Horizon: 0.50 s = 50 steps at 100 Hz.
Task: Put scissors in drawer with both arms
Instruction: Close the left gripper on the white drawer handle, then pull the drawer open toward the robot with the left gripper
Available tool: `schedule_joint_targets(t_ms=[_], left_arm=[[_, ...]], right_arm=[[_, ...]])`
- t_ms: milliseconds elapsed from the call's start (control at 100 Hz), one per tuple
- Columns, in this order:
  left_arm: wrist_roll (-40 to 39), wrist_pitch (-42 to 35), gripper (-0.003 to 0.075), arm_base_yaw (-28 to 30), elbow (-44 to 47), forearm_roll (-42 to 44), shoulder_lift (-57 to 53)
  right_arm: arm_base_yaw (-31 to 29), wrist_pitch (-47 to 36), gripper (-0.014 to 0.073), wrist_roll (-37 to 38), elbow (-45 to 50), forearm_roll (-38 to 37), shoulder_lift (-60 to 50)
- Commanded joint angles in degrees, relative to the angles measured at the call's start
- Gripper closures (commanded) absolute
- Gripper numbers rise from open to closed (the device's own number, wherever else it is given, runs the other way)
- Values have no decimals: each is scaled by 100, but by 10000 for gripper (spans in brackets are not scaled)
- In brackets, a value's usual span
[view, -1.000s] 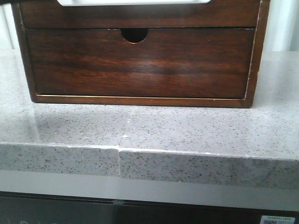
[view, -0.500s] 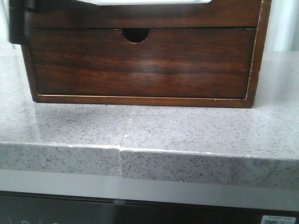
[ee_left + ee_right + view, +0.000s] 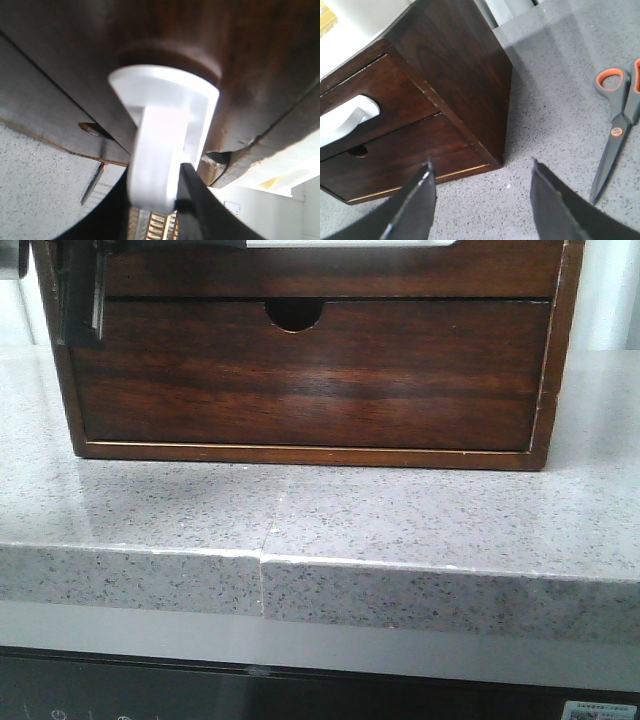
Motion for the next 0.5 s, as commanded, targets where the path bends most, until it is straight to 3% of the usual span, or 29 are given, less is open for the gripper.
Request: schedule_joint_targets(t_ms=[0,490], left_arm=[[417,-2,740,-33,-214,-107,-192],[417,-463,740,-579,641,-140,-1300]], right_arm=[[-25,-326,219,-90,-197,19,106],[-25,-218,219,-90,-197,-52,106]])
